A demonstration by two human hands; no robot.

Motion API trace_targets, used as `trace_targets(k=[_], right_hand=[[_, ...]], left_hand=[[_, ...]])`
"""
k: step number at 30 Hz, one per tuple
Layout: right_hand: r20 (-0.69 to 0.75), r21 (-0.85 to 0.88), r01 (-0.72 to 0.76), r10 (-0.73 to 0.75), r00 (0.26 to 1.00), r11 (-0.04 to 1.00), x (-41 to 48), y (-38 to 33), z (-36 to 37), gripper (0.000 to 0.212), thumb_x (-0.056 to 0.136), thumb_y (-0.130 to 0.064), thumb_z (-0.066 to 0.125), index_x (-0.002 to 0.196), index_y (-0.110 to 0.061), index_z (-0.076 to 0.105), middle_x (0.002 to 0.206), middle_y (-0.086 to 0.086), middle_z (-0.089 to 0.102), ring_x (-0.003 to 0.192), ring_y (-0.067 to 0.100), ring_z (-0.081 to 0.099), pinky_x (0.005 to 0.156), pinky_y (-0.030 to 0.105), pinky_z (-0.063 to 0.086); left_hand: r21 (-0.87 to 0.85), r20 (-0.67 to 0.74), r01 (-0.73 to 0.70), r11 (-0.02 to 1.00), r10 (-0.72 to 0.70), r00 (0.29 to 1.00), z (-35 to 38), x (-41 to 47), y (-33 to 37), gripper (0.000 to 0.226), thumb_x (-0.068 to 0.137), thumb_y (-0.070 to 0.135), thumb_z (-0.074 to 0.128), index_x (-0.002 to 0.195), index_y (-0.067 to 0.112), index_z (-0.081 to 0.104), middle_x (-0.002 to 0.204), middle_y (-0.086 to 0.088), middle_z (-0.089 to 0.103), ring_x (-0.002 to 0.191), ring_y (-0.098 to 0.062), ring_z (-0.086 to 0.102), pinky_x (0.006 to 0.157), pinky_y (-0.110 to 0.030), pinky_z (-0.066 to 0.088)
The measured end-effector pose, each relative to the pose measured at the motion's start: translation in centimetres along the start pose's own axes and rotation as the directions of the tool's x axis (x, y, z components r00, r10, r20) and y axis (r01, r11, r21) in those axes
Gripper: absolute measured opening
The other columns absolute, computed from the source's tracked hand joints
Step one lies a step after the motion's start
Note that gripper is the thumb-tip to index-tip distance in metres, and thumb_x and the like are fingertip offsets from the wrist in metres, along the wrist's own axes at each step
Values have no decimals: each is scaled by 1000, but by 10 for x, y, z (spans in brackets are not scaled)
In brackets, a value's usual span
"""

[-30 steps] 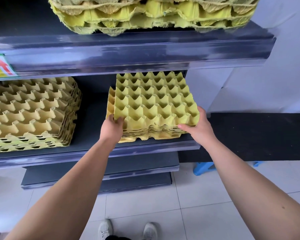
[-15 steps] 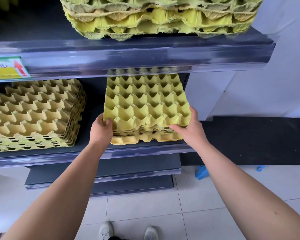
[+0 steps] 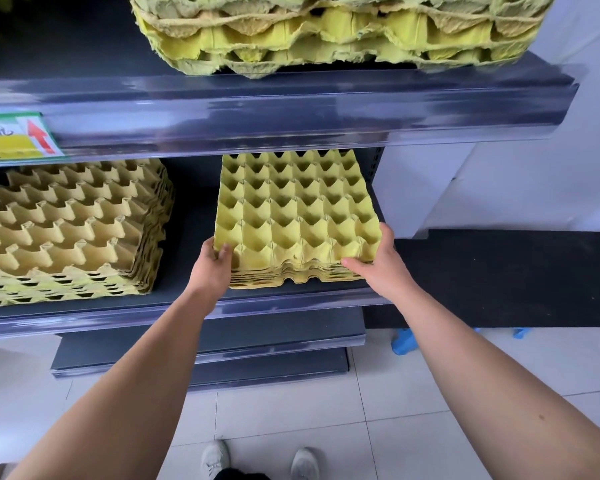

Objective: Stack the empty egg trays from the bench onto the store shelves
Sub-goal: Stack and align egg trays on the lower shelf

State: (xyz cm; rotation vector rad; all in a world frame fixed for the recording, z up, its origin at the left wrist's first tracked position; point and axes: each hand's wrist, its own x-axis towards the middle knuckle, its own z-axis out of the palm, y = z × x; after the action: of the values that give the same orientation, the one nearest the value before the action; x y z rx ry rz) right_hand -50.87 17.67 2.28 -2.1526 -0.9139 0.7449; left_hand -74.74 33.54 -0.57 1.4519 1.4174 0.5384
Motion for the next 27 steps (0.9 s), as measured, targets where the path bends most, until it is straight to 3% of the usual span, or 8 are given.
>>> trace_targets(k=[6,12,15,18,22,27], right_hand=[[-47,39,-32,34,998,999,-2,12,-6,96,77,-40,73,144,-33,4,144,1,37,122,22,43,91,30,36],[-53,-14,-19,19,998,1000,2,12,-13,100,73,-42,77,145,-26,9,147,4,34,129,23,39,97,32,36],[-123,-54,27,-33,992,998,-2,13,-11,101,72,-43,77,146,-24,12,147,5,33,131,23,38,100,35,36],[-129,-129,76,-93,987,989,-7,13,-7,98,77,-43,73,148,-24,8,151,7,26,134,25,34,102,40,36],[-135,-178,77,-102,986,981,-7,13,-5,96,80,-43,70,149,-20,7,152,9,24,134,28,36,101,43,37],[-149,-223,50,-85,985,974,-6,9,-2,95,81,-41,69,149,-17,8,150,13,26,127,32,43,96,42,40]], left_hand=[[-39,81,-11,999,14,997,5,-7,-1,42,100,41,41,138,23,38,116,-1,62,106,-26,60,95,-50,49],[-67,74,-29,997,34,997,5,-7,1,47,98,43,45,139,22,41,119,-2,64,105,-23,62,96,-47,49],[-6,-16,-105,994,105,994,5,-14,4,46,98,39,49,137,17,44,111,2,64,89,-14,62,79,-32,51],[95,-61,-178,979,184,981,5,-20,2,40,98,33,49,135,20,46,104,4,66,73,-13,58,59,-27,42],[139,-70,-183,973,194,978,6,-19,3,36,99,26,45,134,20,46,101,4,66,70,-9,55,56,-22,39],[118,-59,-158,980,166,984,5,-19,8,35,99,22,44,133,17,46,85,14,59,70,-10,56,60,-26,43]])
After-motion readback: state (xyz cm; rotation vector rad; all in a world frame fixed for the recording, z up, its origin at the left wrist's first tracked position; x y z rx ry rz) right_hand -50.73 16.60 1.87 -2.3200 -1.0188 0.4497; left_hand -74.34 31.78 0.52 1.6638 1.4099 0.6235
